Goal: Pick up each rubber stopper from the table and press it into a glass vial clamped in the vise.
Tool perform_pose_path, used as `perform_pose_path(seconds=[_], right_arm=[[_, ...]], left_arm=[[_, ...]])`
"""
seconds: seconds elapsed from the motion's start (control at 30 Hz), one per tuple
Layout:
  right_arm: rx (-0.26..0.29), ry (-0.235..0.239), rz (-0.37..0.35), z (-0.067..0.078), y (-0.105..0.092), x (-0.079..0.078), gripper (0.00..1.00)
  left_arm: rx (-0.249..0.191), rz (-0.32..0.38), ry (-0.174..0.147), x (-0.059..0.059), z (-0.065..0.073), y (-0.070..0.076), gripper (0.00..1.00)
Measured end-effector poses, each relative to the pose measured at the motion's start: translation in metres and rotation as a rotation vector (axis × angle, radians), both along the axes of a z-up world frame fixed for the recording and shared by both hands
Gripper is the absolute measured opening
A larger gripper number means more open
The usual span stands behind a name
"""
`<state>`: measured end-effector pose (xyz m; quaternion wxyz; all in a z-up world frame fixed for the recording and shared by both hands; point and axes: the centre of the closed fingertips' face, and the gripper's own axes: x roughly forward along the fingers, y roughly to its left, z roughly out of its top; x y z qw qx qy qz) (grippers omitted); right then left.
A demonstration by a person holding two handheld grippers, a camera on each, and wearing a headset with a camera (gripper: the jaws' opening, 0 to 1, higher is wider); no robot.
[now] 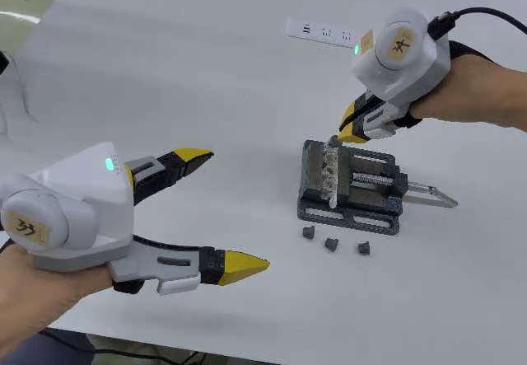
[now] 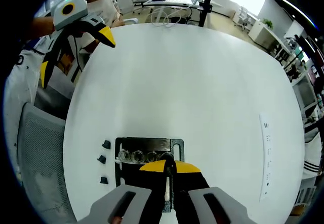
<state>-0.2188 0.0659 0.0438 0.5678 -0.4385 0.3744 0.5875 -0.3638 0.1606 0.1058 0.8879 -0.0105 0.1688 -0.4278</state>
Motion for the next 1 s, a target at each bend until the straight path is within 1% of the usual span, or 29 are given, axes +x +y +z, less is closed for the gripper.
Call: perform_pose_path(seconds=[0.13,0.37,0.57,0.63,0.8,1.0], right_arm=[[-0.003,0.014,0.0,-0.002,-0.001,-0.002,0.0],[-0.001,0.018,0.006,-0.004,0.002,-0.004,0.0],[-0.006,0.023,0.008,-0.008,0.002,-0.004,0.01],[-0.013,0.02,0.012,-0.01,0.001,-0.003,0.0],[-0.011,0.019,0.011,-0.009,0.0,-0.001,0.0],[-0.017,0.008,0.03,-0.008,0.0,-0.001,0.0]], left_arm=[[0.0,0.002,0.002,-0.001,-0.001,0.001,0.89],[-0.001,0.005,0.002,-0.001,-0.001,0.002,0.89],[-0.004,0.007,0.003,-0.002,-0.002,0.002,0.89],[-0.004,0.008,0.003,-0.002,-0.001,0.002,0.89],[-0.005,0.009,0.005,-0.002,-0.002,0.002,0.89],[-0.009,0.01,0.005,-0.003,-0.001,0.0,0.88]])
